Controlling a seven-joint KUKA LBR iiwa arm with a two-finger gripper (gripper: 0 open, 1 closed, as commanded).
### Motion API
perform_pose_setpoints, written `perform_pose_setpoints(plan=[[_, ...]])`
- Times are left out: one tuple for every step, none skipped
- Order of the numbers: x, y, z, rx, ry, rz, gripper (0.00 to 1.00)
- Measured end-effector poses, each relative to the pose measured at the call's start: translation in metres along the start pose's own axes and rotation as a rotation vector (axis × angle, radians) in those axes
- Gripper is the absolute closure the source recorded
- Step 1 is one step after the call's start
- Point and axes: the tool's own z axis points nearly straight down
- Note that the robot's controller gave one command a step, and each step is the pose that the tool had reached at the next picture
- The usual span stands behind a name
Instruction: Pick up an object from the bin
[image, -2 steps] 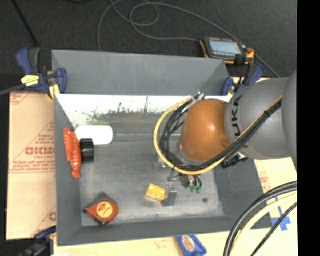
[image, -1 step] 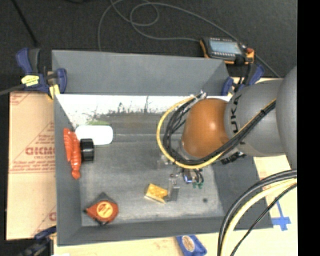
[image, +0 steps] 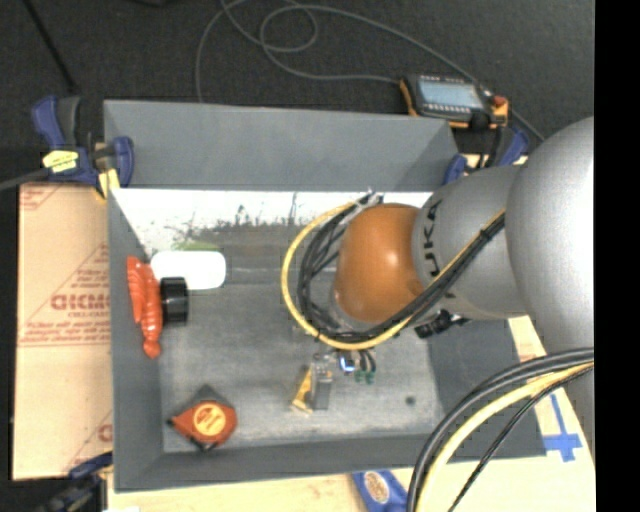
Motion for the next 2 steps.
perform_pose_setpoints(plan=[[0.026, 0.004, 0.004, -0.005, -0.005, -0.078, 0.00], [-0.015, -0.045, 0.004, -0.001, 0.000, -0.261, 1.00]])
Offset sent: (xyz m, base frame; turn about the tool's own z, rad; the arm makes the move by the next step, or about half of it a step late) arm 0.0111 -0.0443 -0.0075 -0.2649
